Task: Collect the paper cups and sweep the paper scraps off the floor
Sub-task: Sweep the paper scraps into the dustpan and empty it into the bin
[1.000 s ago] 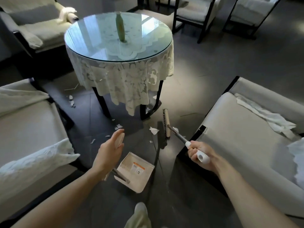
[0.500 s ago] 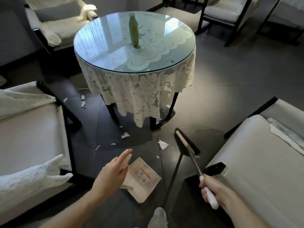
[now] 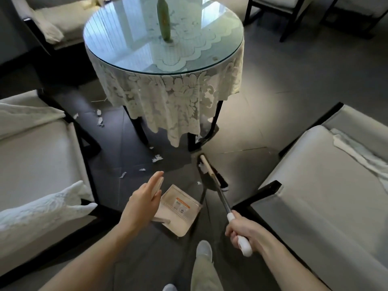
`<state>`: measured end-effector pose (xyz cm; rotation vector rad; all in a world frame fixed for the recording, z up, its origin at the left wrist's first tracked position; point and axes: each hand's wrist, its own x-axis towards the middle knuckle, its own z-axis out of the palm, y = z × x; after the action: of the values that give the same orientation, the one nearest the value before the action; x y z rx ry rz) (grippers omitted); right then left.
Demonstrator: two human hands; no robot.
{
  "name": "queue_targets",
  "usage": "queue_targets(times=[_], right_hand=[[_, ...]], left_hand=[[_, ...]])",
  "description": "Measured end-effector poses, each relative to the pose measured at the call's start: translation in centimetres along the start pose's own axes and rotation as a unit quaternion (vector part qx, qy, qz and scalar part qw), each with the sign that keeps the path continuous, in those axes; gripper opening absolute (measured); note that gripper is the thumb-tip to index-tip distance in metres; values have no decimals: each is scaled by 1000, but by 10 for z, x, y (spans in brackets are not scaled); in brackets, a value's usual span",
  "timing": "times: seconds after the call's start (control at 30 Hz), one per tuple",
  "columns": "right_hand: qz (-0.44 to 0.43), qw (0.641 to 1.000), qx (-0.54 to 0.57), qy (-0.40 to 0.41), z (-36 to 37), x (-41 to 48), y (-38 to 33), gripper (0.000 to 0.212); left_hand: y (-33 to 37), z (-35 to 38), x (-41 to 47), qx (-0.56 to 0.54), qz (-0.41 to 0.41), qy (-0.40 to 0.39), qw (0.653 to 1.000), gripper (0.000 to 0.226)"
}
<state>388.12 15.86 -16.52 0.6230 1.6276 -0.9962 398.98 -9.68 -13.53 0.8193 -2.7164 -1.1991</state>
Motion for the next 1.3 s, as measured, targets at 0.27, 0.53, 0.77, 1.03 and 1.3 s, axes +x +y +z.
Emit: queue_targets(times=[0.27, 0.53, 0.77, 1.03, 1.3], right_hand=[[-38, 995, -87, -18, 35, -57, 1, 48], [-79, 979, -188, 1, 34, -72, -32, 32], [-137, 964, -227, 11, 61, -58, -91, 23], [-145, 973, -180, -18, 93, -35, -149, 22], [-165, 973, -162, 13, 166, -27, -162, 16]], left_hand=[[-15, -18, -30, -4, 20, 21, 1000, 53], [-29, -35, -48, -31, -17, 52, 998, 50], [-38, -57, -38, -26, -36, 65, 997, 53], [-38, -92, 13, 12, 2, 107, 994, 50], [-66, -160, 83, 15, 85, 59, 994, 52]])
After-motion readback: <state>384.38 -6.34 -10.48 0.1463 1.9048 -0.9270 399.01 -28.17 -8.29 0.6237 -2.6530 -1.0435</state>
